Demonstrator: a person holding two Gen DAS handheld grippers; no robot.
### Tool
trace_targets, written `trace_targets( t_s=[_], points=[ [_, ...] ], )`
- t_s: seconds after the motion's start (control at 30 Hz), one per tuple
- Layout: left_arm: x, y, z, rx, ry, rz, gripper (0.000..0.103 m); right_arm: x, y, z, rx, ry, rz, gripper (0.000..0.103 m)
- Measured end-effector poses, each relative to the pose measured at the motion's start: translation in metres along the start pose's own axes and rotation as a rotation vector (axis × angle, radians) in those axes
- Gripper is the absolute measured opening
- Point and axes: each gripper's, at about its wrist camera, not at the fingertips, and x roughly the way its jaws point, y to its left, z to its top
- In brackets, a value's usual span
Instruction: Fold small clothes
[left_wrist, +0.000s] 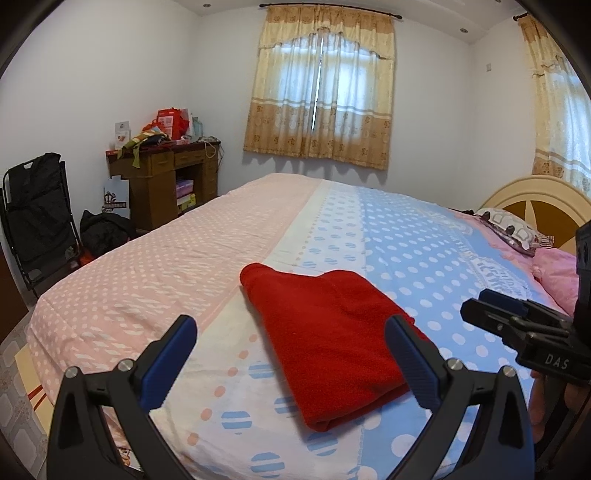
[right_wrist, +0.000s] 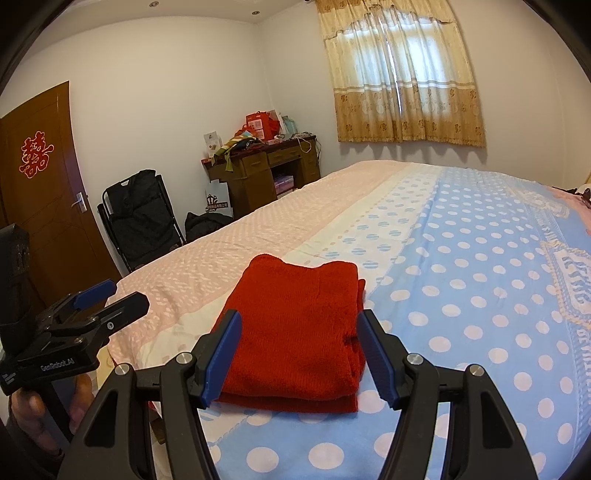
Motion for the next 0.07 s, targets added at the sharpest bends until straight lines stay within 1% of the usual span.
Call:
trace_targets(
  t_s=[0.07],
  points=[
    [0.0003,-0.0013,-0.0010,0.014,-0.005,0.010,0.103,0.0004,-0.0001,-0.0009,0.002,0.002,0.001,0.065]
  ],
)
